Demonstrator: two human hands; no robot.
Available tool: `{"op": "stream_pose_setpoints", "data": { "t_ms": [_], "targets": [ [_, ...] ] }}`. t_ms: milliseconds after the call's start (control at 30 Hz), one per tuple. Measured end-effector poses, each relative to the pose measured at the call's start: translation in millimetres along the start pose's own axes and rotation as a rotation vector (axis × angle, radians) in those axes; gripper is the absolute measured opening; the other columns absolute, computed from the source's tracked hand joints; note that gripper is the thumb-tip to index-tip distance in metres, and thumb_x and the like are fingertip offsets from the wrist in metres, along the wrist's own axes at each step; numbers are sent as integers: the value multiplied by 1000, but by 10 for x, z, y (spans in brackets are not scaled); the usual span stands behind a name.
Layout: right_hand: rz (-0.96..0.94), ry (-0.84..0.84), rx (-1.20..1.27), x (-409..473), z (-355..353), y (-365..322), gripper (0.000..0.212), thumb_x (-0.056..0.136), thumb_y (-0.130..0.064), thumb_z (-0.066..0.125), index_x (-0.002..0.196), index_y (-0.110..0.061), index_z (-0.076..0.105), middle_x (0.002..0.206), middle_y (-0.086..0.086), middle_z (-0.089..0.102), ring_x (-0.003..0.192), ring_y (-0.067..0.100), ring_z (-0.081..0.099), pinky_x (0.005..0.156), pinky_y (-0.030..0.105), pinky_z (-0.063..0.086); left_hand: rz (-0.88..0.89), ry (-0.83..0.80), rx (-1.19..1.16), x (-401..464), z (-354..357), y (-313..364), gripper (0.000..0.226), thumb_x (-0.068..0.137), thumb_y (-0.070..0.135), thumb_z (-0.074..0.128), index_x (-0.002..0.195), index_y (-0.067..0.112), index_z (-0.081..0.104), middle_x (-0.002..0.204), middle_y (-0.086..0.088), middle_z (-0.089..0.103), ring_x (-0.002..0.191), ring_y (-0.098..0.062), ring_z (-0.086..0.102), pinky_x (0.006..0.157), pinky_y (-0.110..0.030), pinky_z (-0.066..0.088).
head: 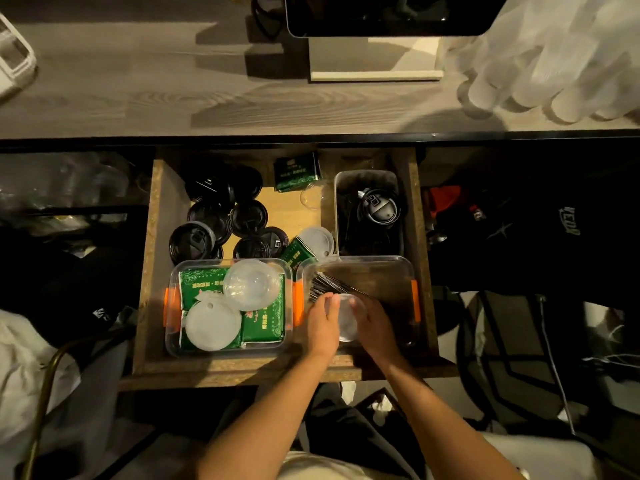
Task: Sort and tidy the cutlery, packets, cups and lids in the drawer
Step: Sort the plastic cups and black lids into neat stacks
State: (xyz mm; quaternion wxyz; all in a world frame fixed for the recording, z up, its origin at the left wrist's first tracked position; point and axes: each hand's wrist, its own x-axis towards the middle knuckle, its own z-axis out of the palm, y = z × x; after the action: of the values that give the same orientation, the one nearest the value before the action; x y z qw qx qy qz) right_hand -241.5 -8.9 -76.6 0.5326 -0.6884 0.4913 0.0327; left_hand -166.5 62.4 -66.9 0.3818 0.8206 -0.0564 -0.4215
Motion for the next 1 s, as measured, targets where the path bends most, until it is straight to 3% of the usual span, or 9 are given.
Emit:
{"op": "stream_pose_setpoints", "data": {
  "t_ms": [100, 200, 333, 367, 433, 500, 700, 900, 1000],
  "targets": [
    [-19, -3, -20, 32, -97, 15, 27, 101, -31, 49, 116, -16, 65, 113, -5, 63, 110, 13, 58, 95, 26, 42, -56, -38, -11, -48, -111, 114, 46, 103, 40, 46, 143, 18, 48, 142, -3, 53, 131, -22, 48, 105, -34, 42],
    [-62, 94, 83, 38, -149, -84, 20, 103, -31, 45, 104, -25, 64, 103, -8, 68, 104, 14, 64, 101, 39, 47, -8, -43, -81, -133, -279, 316, 38, 104, 41, 42, 137, 24, 53, 135, 2, 55, 127, -17, 49, 102, -32, 40],
    [-145, 26, 141, 29, -266, -376, 42, 109, -22, 11, 112, -11, 51, 93, 4, 74, 79, 14, 73, 77, 24, 55, 76, -47, -82, -133, -482, 707, 41, 105, 44, 37, 141, 28, 49, 131, 6, 50, 123, -10, 41, 102, -30, 31],
    [-90, -78, 323, 58, -312, -553, 38, 109, -29, 18, 113, -16, 54, 97, -4, 72, 80, 5, 70, 75, 18, 54, 85, -33, -109, -91, -529, 793, 44, 105, 45, 36, 143, 27, 47, 135, 6, 49, 128, -12, 41, 104, -30, 31],
    [-115, 130, 252, 190, -288, -792, 26, 103, -45, 37, 105, -34, 59, 98, -21, 63, 86, -10, 60, 82, 10, 48, 125, -10, -186, 20, -637, 967, 38, 105, 46, 37, 137, 32, 52, 128, 14, 51, 131, -14, 44, 104, -31, 33],
    [-149, 74, 272, 414, -239, -961, 23, 94, -53, 44, 96, -40, 63, 98, -19, 64, 97, 4, 63, 93, 28, 50, 168, 12, -271, 170, -767, 1095, 29, 102, 47, 40, 118, 33, 60, 121, 17, 58, 124, -11, 51, 104, -34, 40],
    [-158, 182, 223, 1068, -25, -1425, 25, 99, -14, 54, 120, -7, 65, 109, 3, 67, 99, 13, 62, 84, 26, 50, 110, 6, -262, 815, -1221, 1293, 24, 95, 45, 47, 104, 32, 65, 113, 11, 63, 115, -15, 57, 105, -49, 46],
    [-85, 160, -32, 1893, 278, -1443, 41, 89, -17, 70, 127, -6, 61, 118, 8, 67, 101, 20, 66, 86, 20, 53, -10, -95, -156, 1566, -1528, 1187, 31, 101, 40, 43, 113, 21, 64, 123, -4, 63, 116, -22, 55, 109, -48, 41],
    [-98, 182, -236, 2215, 488, -1399, 46, 89, -20, 68, 132, -10, 54, 127, 8, 61, 113, 21, 61, 100, 32, 50, -45, -137, -121, 1827, -1567, 1062, 43, 102, 43, 42, 127, 15, 62, 134, -7, 59, 125, -23, 53, 112, -47, 38]
  ]
}}
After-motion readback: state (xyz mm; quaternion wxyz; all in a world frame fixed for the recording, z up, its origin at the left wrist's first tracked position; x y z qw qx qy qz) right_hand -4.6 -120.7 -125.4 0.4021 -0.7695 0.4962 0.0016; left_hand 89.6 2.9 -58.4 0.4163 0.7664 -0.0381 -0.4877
